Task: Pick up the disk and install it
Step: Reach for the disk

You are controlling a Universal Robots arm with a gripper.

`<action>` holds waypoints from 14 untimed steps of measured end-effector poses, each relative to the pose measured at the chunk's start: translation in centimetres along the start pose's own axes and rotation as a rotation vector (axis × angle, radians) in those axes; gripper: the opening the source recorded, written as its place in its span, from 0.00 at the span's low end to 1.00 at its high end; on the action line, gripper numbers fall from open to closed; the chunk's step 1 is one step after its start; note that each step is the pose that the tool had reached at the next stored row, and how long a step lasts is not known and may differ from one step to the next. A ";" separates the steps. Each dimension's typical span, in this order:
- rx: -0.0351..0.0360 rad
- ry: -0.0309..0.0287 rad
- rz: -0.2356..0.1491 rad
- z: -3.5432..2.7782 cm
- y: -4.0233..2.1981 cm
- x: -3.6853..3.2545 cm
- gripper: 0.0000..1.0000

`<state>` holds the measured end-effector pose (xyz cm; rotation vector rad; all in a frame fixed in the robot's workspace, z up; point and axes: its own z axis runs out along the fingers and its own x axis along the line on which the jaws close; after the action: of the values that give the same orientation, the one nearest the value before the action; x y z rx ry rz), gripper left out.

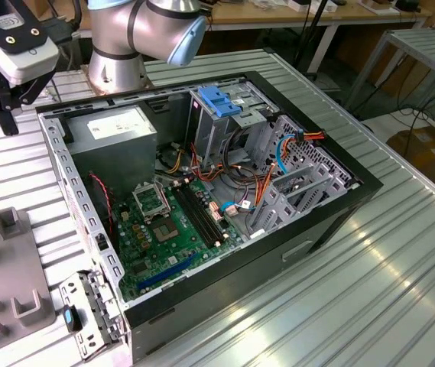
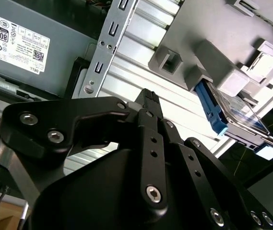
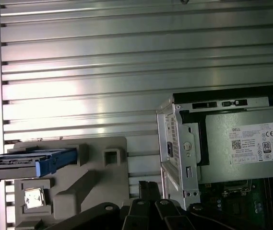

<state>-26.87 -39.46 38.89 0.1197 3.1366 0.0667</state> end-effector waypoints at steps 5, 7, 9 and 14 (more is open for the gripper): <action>0.0000 0.0000 0.000 0.00 -0.04 0.71 0.11; 0.0000 0.0000 0.000 0.00 -0.05 0.99 0.11; 0.0000 0.0000 0.000 0.00 -0.06 1.42 0.11; 0.0000 -0.0001 0.000 0.01 0.17 3.08 0.11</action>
<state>-29.93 -39.06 38.88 0.1196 3.1365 0.0668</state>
